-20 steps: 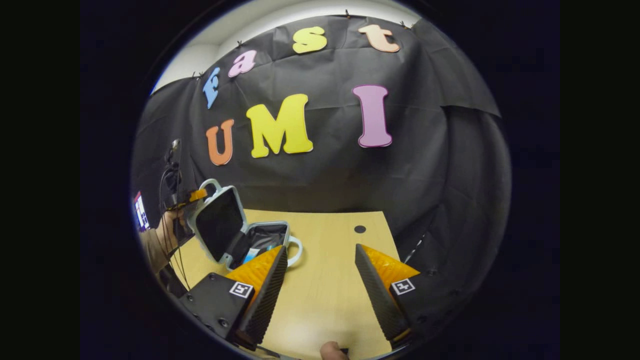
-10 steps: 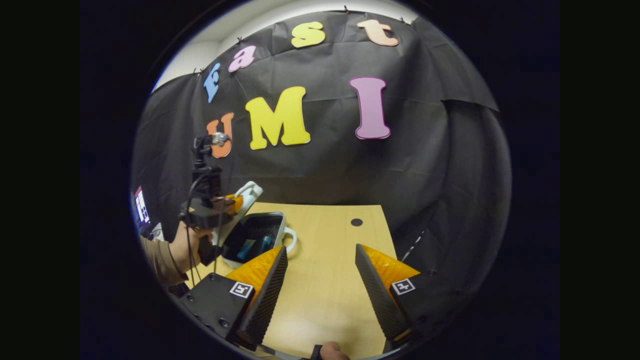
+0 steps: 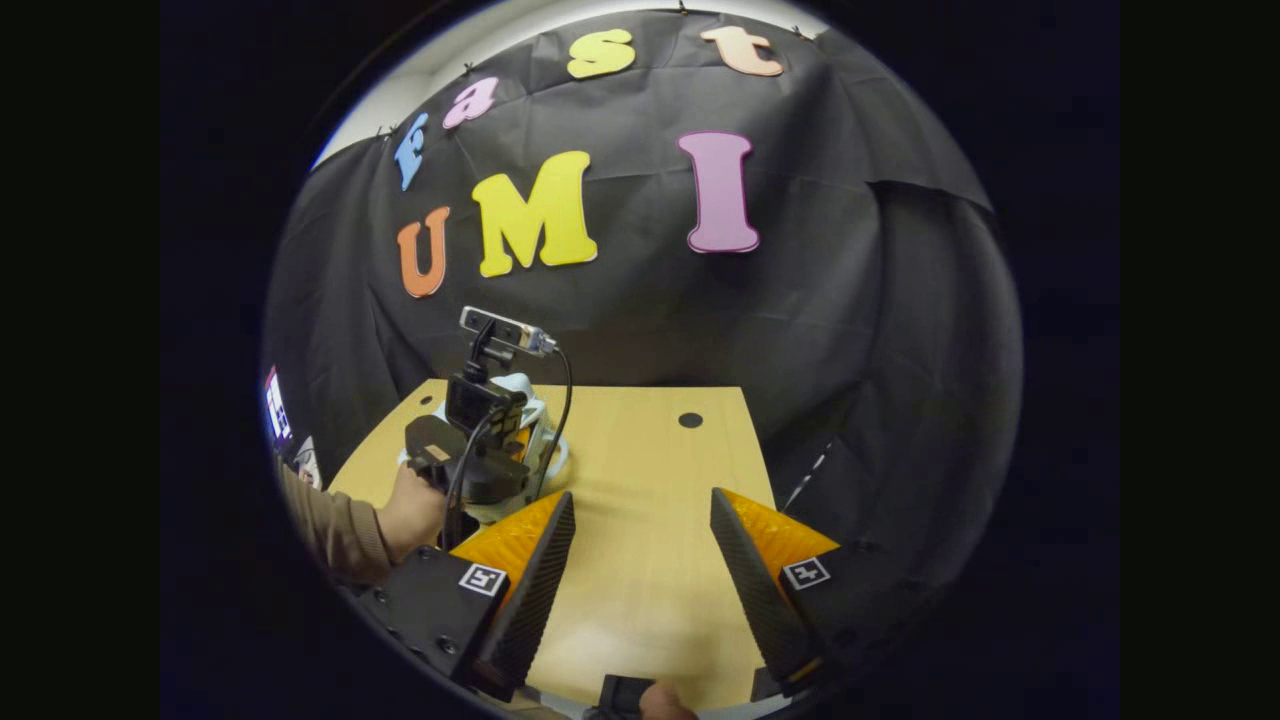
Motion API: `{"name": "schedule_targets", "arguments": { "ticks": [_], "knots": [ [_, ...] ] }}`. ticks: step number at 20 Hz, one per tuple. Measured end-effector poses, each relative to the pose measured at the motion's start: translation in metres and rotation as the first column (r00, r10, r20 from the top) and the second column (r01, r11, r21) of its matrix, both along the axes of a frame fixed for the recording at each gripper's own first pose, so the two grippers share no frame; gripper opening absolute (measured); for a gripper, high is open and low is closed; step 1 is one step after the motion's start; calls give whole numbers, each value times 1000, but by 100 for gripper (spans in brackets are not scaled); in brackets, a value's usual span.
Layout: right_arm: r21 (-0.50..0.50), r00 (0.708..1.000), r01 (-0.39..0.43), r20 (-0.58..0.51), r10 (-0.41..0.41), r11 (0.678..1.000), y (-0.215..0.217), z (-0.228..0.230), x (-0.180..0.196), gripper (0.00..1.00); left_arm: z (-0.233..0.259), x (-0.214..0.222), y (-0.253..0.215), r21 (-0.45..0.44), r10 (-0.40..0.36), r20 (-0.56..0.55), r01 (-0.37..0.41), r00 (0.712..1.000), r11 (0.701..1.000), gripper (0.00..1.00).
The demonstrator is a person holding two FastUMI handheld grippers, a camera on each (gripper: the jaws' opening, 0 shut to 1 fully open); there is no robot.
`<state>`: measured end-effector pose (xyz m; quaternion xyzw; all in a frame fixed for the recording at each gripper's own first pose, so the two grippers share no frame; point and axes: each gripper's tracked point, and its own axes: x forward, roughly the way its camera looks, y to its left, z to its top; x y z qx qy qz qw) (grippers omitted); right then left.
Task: First open the suitcase, pack the skin care products into it, and then close the suitcase.
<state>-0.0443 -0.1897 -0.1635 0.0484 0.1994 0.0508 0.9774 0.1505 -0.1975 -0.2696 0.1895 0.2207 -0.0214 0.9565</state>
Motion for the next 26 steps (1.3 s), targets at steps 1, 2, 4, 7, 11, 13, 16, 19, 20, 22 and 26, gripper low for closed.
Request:
{"name": "schedule_targets", "arguments": {
  "ticks": [1,2,4,7,11,13,16,19,20,22,26],
  "knots": [
    [2,1000,7,-6,-7,1000,-2,-2,0,82,-2,1,0,9,0,-7,1,1000,1000,7],
    [7,1000,12,-10,-12,1000,-4,-3,0,82,-4,3,-1,18,-4,-10,4,1000,1000,7],
    [11,1000,22,-19,-22,1000,-4,-5,2,82,-7,3,-6,16,-12,-20,13,1000,1000,9],
    [14,1000,21,-19,-21,1000,2,-2,3,82,-13,1,-13,-73,-33,-60,28,998,997,24],
    [-4,1000,13,8,-13,1000,19,12,4,78,20,-8,-17,-157,-41,-4,40,999,987,67],
    [-11,1000,10,26,-9,1000,30,20,7,81,54,-17,-10,-186,-56,56,65,997,980,100],
    [-11,998,23,63,-22,1000,48,37,16,81,108,-38,1,-200,-86,158,117,984,973,99],
    [-3,995,34,98,-34,999,71,52,29,79,163,-69,26,-227,-75,248,133,966,965,99],
    [-6,993,40,111,-39,999,80,57,34,82,179,-79,35,-256,-61,268,132,962,958,99],
    [-1,989,57,140,-56,998,97,69,41,82,210,-97,59,-290,-37,304,129,952,948,99],
    [-1,980,55,191,-54,998,149,87,46,79,250,-129,111,-306,3,355,113,935,945,99]
  ]
}}
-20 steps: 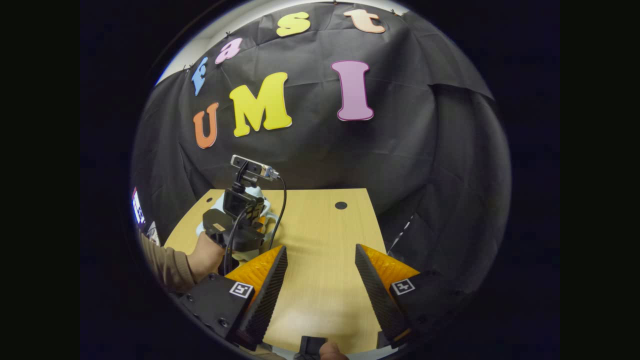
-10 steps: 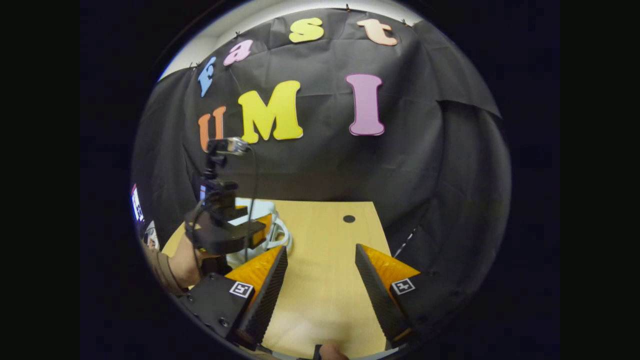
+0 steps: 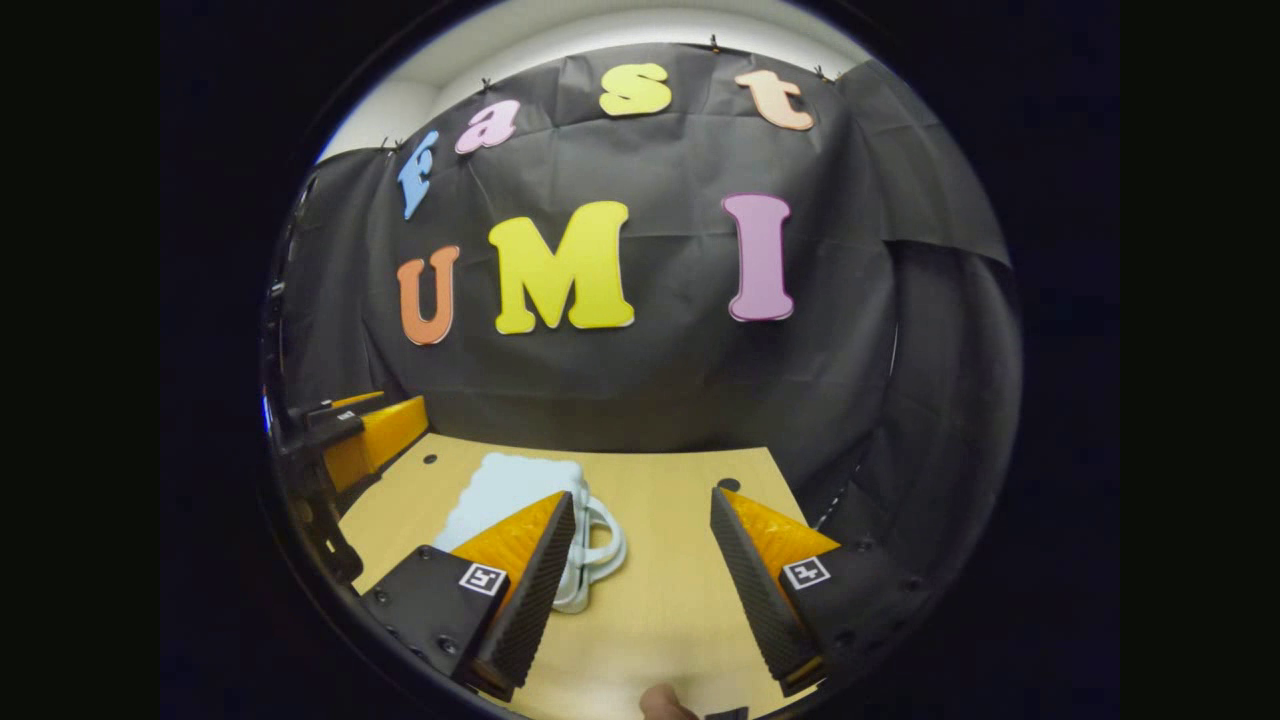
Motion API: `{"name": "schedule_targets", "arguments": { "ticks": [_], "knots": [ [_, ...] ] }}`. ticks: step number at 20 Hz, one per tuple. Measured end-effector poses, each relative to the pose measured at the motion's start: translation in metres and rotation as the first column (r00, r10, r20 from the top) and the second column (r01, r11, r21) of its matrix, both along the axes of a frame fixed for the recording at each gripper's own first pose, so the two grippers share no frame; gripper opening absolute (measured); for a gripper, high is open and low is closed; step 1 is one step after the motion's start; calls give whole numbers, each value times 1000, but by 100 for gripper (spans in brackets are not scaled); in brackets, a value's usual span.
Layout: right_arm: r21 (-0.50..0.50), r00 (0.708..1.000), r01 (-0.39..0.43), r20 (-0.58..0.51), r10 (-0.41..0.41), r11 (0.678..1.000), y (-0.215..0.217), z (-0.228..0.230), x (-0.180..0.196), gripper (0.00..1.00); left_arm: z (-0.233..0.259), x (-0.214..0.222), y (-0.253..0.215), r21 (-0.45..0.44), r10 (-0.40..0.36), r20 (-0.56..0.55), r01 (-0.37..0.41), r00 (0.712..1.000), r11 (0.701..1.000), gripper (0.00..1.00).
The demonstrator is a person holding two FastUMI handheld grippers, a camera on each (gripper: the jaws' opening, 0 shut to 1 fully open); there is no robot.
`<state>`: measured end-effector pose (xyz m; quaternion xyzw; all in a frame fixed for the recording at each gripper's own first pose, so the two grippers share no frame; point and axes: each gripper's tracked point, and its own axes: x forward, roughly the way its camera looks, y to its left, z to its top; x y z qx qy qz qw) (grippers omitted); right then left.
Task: First open the suitcase, pack the skin care products into it, and then close the suitcase.
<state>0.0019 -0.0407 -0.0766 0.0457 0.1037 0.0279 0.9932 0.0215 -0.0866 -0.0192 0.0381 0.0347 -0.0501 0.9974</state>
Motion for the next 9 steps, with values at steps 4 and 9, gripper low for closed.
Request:
{"name": "schedule_targets", "arguments": {
  "ticks": [4,9],
  "knots": [
    [-42,998,-50,35,52,998,59,11,-3,82,8,-14,49,30,35,32,-36,999,999,99],
    [-65,995,-57,79,62,996,109,33,-5,81,3,-14,91,-6,52,5,-52,999,999,99]
  ]
}}
